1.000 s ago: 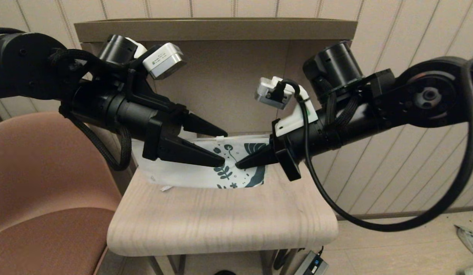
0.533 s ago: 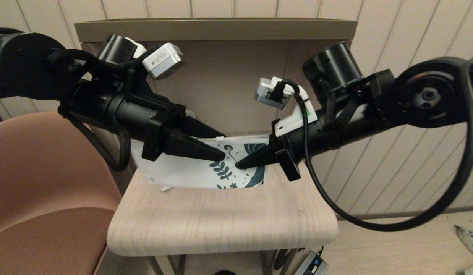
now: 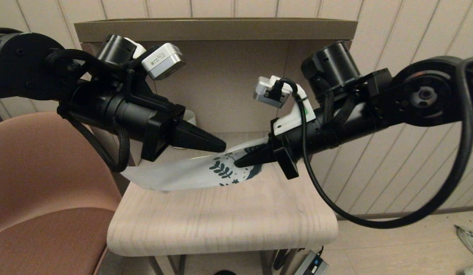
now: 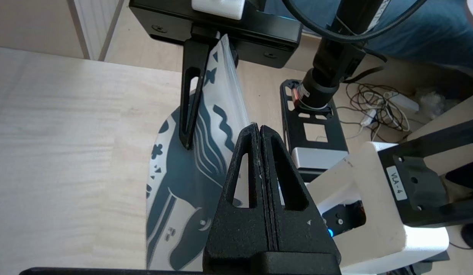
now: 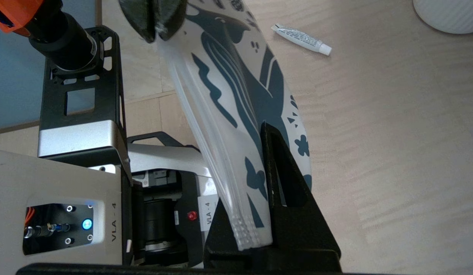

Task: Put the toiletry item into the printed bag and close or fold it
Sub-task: Open the storage bag

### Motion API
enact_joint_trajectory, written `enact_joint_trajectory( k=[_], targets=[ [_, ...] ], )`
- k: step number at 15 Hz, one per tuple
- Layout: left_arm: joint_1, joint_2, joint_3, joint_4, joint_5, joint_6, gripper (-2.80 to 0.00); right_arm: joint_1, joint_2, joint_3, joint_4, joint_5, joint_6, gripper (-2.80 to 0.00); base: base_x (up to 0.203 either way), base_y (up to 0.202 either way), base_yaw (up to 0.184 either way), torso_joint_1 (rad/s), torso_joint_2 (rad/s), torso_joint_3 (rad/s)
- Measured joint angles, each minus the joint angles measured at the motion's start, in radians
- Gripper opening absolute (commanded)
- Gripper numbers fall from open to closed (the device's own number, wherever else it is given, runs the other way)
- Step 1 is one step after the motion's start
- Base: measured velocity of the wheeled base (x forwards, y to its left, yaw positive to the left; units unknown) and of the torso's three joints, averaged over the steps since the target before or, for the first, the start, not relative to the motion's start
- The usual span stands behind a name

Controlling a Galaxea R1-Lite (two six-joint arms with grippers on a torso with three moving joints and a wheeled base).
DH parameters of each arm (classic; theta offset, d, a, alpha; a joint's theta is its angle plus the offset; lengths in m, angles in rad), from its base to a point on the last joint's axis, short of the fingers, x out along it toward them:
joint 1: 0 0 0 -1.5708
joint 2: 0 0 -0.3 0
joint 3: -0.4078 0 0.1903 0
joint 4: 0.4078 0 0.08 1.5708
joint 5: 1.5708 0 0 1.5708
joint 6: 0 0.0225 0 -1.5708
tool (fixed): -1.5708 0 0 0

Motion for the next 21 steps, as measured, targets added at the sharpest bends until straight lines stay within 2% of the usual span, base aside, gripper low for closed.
enact_joint_trajectory(
  k=[5, 12, 18, 19, 21],
  targets=[
    [0.000, -0.002, -0.002, 0.000, 0.000, 0.003, -2.80, 0.001, 0.001, -0.002, 0.000, 0.000, 0.006, -2.80, 0.000, 0.000, 0.000, 0.000, 0.00, 0.000],
    [0.022, 0.084, -0.101, 0.001, 0.000, -0.017, -2.80, -0.001, 0.002, -0.001, 0.001, 0.000, 0.008, -2.80, 0.000, 0.000, 0.000, 0.000, 0.00, 0.000],
    [0.025, 0.096, -0.129, 0.000, 0.000, -0.020, -2.80, -0.001, 0.002, 0.006, 0.000, 0.002, 0.009, -2.80, 0.000, 0.000, 0.000, 0.000, 0.00, 0.000],
    [0.026, 0.095, -0.129, 0.000, 0.001, -0.020, 0.00, 0.000, 0.002, 0.006, 0.000, 0.001, 0.009, -2.80, 0.000, 0.000, 0.000, 0.000, 0.00, 0.000],
    [0.026, 0.089, -0.116, -0.016, 0.002, -0.016, 0.00, 0.002, 0.002, 0.006, 0.000, 0.001, 0.008, -2.80, 0.000, 0.000, 0.000, 0.000, 0.00, 0.000]
  ],
)
